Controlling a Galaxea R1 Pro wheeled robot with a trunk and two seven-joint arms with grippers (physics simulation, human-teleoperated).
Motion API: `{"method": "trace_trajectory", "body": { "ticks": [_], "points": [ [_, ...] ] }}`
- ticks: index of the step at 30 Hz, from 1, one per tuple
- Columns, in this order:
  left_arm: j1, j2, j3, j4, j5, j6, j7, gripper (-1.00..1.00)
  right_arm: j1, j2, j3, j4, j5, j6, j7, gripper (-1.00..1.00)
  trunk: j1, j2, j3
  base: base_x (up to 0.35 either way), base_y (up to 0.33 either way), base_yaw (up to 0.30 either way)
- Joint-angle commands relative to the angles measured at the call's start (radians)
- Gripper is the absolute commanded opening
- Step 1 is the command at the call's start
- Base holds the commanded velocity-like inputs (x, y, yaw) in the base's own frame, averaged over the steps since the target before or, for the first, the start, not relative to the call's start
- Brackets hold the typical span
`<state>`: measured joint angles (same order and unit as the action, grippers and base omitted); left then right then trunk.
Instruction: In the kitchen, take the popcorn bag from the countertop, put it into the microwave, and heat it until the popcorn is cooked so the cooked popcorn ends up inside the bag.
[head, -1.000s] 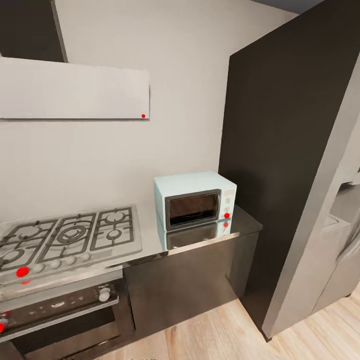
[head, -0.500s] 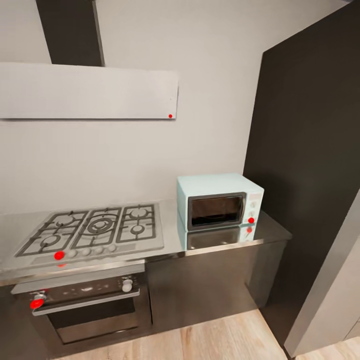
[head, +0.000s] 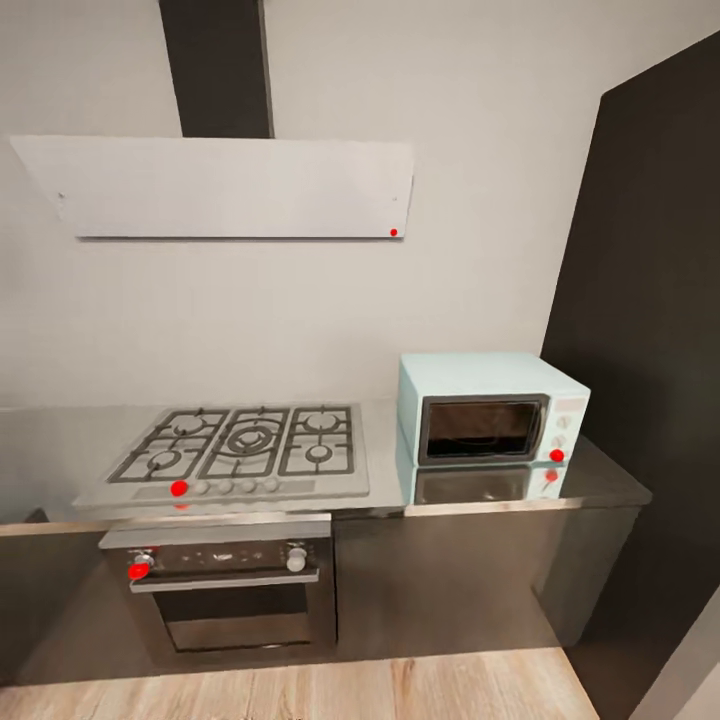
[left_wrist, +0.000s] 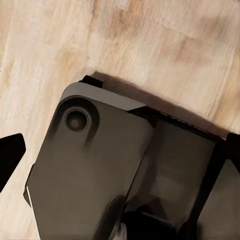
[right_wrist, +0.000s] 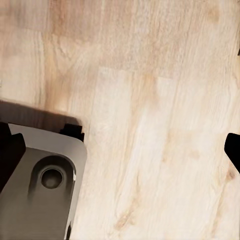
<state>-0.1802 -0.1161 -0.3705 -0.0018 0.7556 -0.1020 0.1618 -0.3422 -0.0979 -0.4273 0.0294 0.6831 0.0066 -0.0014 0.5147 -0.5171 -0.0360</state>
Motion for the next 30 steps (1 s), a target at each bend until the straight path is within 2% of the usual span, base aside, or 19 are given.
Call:
{"method": "trace_trajectory", "body": {
  "ticks": [1,13,21,30],
  "points": [
    [-0.001,0.000,-0.008,0.000,0.007,-0.002,0.004,1.00,-0.001,-0.002,-0.008,0.002,0.009,0.001,0.000,1.00,0.000,-0.002,-0.002,0.000,0.000,0.163],
    [-0.001,0.000,-0.008,0.000,0.007,-0.001,0.004,1.00,-0.001,-0.009,-0.008,0.001,0.008,0.004,0.000,1.00,0.000,-0.002,-0.002,0.000,-0.015,0.019],
    [-0.001,0.000,-0.008,0.000,0.007,-0.002,0.004,1.00,-0.001,-0.011,-0.008,0.001,0.007,0.011,0.000,1.00,0.000,-0.002,-0.002,0.000,-0.265,0.009],
    [-0.001,0.000,-0.008,0.000,0.007,-0.002,0.004,1.00,-0.001,-0.013,-0.007,0.001,0.007,0.003,0.000,1.00,0.000,-0.002,-0.007,0.000,-0.271,0.231]
  ]
}}
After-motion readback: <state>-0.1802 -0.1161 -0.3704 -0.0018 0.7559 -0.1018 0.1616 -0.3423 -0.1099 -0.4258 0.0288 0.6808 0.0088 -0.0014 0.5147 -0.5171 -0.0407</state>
